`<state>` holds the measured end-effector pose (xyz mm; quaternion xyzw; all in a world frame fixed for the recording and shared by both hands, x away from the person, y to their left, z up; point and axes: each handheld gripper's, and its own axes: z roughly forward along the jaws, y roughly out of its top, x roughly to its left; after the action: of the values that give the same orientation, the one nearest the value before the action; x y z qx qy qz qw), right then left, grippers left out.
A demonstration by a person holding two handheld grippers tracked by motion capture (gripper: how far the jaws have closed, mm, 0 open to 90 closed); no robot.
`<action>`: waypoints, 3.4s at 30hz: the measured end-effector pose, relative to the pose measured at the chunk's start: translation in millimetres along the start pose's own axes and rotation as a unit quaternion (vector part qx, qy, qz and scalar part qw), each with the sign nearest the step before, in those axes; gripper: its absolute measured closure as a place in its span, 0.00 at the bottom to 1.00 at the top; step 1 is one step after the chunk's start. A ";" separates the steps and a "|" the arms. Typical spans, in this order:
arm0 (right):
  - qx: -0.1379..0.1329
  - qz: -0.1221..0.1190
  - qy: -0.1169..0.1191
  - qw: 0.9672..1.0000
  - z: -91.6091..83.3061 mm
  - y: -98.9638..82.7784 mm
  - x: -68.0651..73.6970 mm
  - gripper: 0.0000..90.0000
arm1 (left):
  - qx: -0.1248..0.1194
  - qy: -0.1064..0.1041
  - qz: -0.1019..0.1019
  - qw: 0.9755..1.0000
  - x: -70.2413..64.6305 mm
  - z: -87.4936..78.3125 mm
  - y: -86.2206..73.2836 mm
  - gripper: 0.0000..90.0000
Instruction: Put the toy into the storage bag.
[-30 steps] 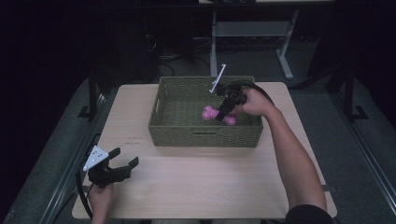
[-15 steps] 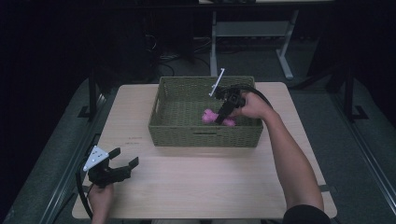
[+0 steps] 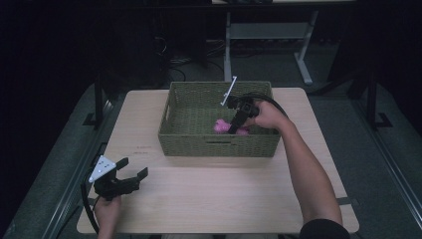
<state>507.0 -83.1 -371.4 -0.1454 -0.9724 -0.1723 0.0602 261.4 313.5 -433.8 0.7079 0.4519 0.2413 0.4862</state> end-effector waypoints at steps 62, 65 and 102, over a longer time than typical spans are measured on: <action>-0.066 0.037 -0.023 0.997 -36.5 -21.0 18.3 0.44 | -0.001 0.002 -0.001 1.000 -0.7 -1.4 -0.2 0.14; -0.068 0.033 -0.025 0.997 -39.2 -24.4 22.0 0.44 | 0.000 0.001 0.001 1.000 -1.0 -1.6 -0.2 0.14; -0.103 0.031 -0.056 0.993 -71.6 -63.8 61.6 0.34 | 0.004 0.003 0.003 1.000 -2.9 -0.7 -0.7 0.14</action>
<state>433.9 -149.6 -314.5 -0.1899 -0.9464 -0.2611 -0.0039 259.2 311.4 -433.8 0.7104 0.4518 0.2431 0.4818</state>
